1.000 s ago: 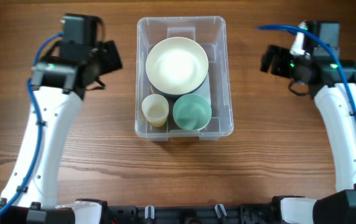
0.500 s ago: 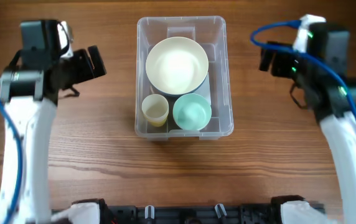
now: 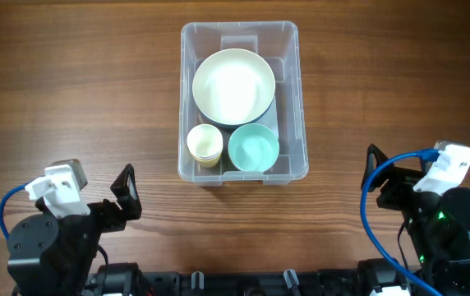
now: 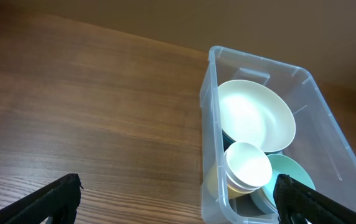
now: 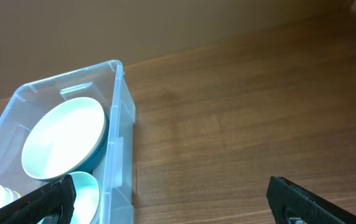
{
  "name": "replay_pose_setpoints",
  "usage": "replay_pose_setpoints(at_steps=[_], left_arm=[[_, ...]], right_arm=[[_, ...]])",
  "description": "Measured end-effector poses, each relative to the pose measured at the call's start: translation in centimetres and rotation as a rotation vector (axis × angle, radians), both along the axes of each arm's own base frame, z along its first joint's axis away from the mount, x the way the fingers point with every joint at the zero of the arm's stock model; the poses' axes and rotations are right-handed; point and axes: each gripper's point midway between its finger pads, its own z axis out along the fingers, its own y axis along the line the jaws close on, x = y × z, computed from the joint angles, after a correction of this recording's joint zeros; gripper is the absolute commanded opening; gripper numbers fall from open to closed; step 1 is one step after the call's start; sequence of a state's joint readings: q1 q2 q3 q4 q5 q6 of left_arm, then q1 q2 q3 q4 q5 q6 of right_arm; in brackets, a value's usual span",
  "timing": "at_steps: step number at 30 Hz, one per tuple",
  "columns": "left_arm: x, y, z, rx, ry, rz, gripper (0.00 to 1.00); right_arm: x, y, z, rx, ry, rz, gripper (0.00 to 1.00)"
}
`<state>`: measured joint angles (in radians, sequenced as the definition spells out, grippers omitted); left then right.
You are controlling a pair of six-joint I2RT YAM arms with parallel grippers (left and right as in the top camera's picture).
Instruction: Pack container
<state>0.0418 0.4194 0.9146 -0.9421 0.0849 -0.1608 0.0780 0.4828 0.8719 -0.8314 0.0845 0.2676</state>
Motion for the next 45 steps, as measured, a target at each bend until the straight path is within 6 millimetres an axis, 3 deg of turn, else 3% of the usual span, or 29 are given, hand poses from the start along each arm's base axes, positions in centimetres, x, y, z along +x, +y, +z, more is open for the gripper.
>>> replay_pose_setpoints(at_steps=[15, 19, 24, 28, 32, 36, 37, 39, 45], left_arm=[[0.0, 0.0, 0.0, 0.003, 0.000, -0.001, 1.00], [0.0, 0.0, 0.0, 0.003, 0.001, -0.001, 1.00], [0.0, 0.0, -0.1, 0.003, 0.001, -0.001, 1.00], [0.0, 0.0, -0.1, 0.003, 0.002, -0.001, 1.00], [0.0, 0.0, -0.1, 0.003, 0.002, -0.001, 1.00], [0.0, 0.0, -0.1, 0.003, 0.002, -0.001, 1.00], [0.0, 0.0, -0.1, 0.003, 0.002, -0.001, 1.00], [0.0, 0.0, -0.1, 0.003, 0.002, -0.001, 1.00], [0.0, 0.0, -0.1, 0.003, 0.002, -0.001, 1.00]], right_arm=[[-0.1, -0.2, -0.3, -0.006, 0.011, -0.010, 1.00], [0.1, -0.2, 1.1, -0.020, -0.155, 0.002, 1.00], [-1.2, -0.6, 1.1, -0.020, -0.437, -0.013, 1.00], [0.6, -0.9, -0.3, -0.021, -0.563, -0.033, 1.00], [1.4, -0.9, -0.3, -0.057, -0.667, -0.022, 1.00], [2.5, -0.6, -3.8, -0.102, -0.626, 0.000, 1.00], [3.2, -0.4, -6.8, -0.101, -0.562, 0.014, 1.00], [3.5, -0.4, -10.7, -0.095, -0.429, 0.021, 1.00], [3.5, -0.4, -10.6, -0.097, -0.431, 0.021, 1.00]])
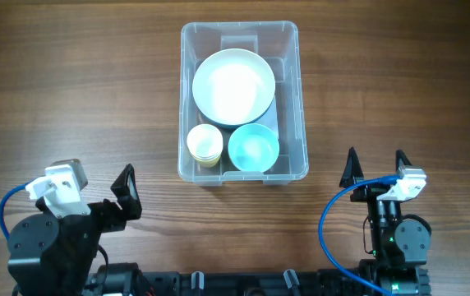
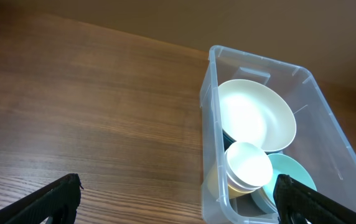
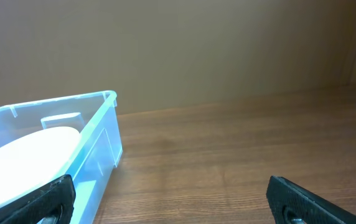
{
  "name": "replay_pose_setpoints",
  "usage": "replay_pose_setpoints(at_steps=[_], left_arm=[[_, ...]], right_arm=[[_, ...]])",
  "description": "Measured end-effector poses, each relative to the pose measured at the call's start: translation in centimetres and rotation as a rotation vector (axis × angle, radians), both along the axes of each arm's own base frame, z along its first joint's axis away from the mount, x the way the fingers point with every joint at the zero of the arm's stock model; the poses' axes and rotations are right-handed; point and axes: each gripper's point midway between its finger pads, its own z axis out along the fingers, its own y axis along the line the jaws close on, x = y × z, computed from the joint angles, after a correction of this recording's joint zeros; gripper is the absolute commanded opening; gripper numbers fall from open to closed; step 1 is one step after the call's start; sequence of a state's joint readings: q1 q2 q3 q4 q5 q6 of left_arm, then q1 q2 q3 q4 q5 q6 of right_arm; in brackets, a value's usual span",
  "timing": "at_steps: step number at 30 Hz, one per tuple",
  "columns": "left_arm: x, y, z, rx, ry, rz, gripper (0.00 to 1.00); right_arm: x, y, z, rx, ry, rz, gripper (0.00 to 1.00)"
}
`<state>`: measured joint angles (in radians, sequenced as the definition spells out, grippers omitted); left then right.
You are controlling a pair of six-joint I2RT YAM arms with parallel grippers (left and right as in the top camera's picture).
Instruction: Pack container
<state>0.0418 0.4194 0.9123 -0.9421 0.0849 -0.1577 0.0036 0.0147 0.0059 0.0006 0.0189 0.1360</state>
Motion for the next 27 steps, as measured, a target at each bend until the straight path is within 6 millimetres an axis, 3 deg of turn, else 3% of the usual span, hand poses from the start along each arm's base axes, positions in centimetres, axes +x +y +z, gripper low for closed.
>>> replay_pose_setpoints(at_steps=[16, 20, 23, 25, 27], left_arm=[[0.0, 0.0, -0.1, 0.000, 0.005, 0.000, 1.00], [-1.5, 0.3, -2.0, -0.004, 0.084, 0.023, 1.00], [-2.9, 0.8, -2.7, 0.003, 0.018, 0.056, 1.00], [-2.8, 0.9, -4.4, 0.005, -0.004, 0.061, 1.00], [-1.1, 1.2, -5.6, 0.013, -0.087, 0.068, 1.00]], right_arm=[[0.0, 0.0, 0.0, 0.000, 0.000, 0.000, 1.00], [0.0, 0.0, 0.0, 0.000, 0.000, 0.000, 1.00], [0.0, 0.0, 0.0, 0.000, 0.000, 0.001, 1.00], [0.0, 0.0, 0.0, 0.000, -0.001, 0.001, 1.00], [0.0, 0.0, 0.0, 0.000, -0.002, 0.001, 1.00]])
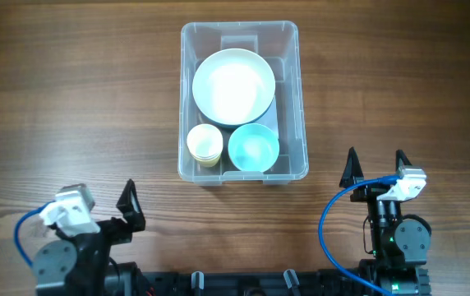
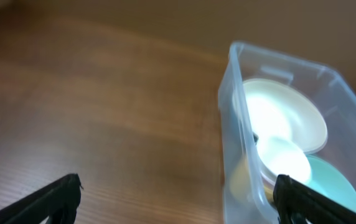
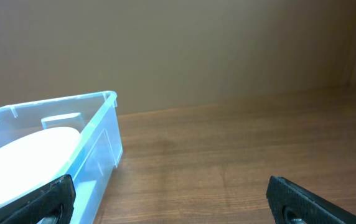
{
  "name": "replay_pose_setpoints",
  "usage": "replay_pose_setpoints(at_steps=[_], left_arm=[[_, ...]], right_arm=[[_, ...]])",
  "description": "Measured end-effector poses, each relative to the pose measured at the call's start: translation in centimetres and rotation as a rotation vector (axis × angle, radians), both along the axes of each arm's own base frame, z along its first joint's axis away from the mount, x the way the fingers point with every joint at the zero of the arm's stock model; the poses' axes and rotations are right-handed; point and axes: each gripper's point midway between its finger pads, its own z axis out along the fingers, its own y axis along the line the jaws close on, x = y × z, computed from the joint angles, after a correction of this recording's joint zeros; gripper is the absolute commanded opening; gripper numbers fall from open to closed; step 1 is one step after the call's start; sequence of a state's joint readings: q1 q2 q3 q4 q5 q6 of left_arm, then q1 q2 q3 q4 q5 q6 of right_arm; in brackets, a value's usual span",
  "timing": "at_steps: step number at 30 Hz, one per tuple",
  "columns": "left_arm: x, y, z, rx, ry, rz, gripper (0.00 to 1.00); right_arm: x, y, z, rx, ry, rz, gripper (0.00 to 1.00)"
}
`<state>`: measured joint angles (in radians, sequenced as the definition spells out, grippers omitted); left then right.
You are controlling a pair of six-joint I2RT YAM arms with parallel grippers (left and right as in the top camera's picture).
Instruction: Pack container
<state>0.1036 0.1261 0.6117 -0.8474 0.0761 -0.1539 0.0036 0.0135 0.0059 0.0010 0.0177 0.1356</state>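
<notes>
A clear plastic container [image 1: 184, 99] stands at the middle of the wooden table. Inside it lie a large white bowl [image 1: 233, 86], a stack of cream cups [image 1: 205, 144] and a teal bowl [image 1: 254, 148]. My left gripper [image 1: 99, 207] is open and holds nothing, low by the front edge at the left. Its blurred wrist view shows the container [image 2: 233, 124] to the right, with the white bowl [image 2: 284, 121] and the cups [image 2: 287, 163] in it. My right gripper [image 1: 375, 164] is open, front right, pointing along the table past the container's wall [image 3: 97, 149].
Bare wooden table [image 1: 79, 90] lies to the left and right of the container. A plain brown wall [image 3: 196, 50] rises behind the table. Blue cables [image 1: 334, 222] loop beside both arm bases at the front edge.
My left arm has drawn back toward the front edge and sits lower, and its wrist view is blurred. The right arm and the container's contents have not changed.
At first both grippers were open near the front edge, the right one raised and looking down on the container. Then the right arm was folded low, looking level across the table. Now the left arm has pulled back too. The dishes stayed in the container throughout.
</notes>
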Motion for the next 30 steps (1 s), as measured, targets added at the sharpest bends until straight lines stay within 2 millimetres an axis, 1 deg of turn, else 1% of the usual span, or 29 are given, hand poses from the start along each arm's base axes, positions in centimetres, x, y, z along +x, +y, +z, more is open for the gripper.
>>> replay_pose_setpoints(at_steps=[2, 3, 4, 6, 8, 9, 10, 11, 12, 13, 15, 17, 18, 19, 20, 30], left_arm=[[1.6, 0.2, -1.5, 0.008, -0.074, 0.000, 1.00], [2.5, 0.3, -1.5, 0.014, -0.137, 0.000, 1.00], [3.0, 0.3, -1.4, 0.018, -0.170, 0.000, 1.00], [4.5, 0.5, -0.7, 0.048, -0.286, -0.004, 1.00], [5.3, 0.6, -0.3, 0.077, -0.362, -0.007, 1.00], [5.9, 0.6, -0.5, 0.098, -0.407, -0.008, 1.00], [6.1, 0.6, -1.3, 0.106, -0.394, -0.011, 1.00], [6.4, 0.7, -1.2, 0.123, -0.440, -0.011, 1.00], [6.5, 0.7, -1.4, 0.135, -0.459, -0.011, 1.00], [6.7, 0.7, -2.0, 0.140, -0.452, -0.012, 1.00], [6.9, 0.7, -3.9, 0.156, -0.401, -0.018, 1.00], [7.0, 0.7, -4.7, 0.163, -0.370, -0.021, 1.00], [7.0, 0.7, -5.3, 0.161, -0.345, -0.024, 1.00], [6.9, 0.6, -6.4, 0.155, -0.303, -0.031, 1.00], [6.9, 0.5, -6.7, 0.153, -0.292, -0.037, 1.00], [6.9, 0.3, -6.7, 0.150, -0.294, -0.049, 1.00]], right_arm=[[0.0, 0.0, 0.0, 0.000, 0.000, 0.002, 1.00], [0.0, 0.0, 0.0, 0.000, 0.001, 0.002, 1.00], [0.0, 0.0, 0.0, -0.002, 0.001, 0.002, 1.00], [0.0, 0.0, 0.0, -0.003, 0.000, 0.003, 1.00], [0.0, 0.0, 0.0, -0.003, 0.000, 0.003, 1.00], [0.0, 0.0, 0.0, -0.003, 0.000, 0.003, 1.00], [0.0, 0.0, 0.0, -0.003, 0.000, 0.003, 1.00], [0.0, 0.0, 0.0, -0.003, 0.000, 0.003, 1.00], [0.0, 0.0, 0.0, -0.003, -0.001, 0.003, 1.00], [0.0, 0.0, 0.0, -0.003, 0.000, 0.003, 1.00], [0.0, 0.0, 0.0, -0.003, 0.000, 0.003, 1.00], [0.0, 0.0, 0.0, -0.003, 0.000, 0.003, 1.00], [0.0, 0.0, 0.0, -0.003, 0.000, 0.003, 1.00], [0.0, 0.0, 0.0, -0.003, 0.000, 0.003, 1.00], [0.0, 0.0, 0.0, -0.003, 0.000, 0.003, 1.00], [0.0, 0.0, 0.0, -0.003, 0.000, 0.003, 1.00]])
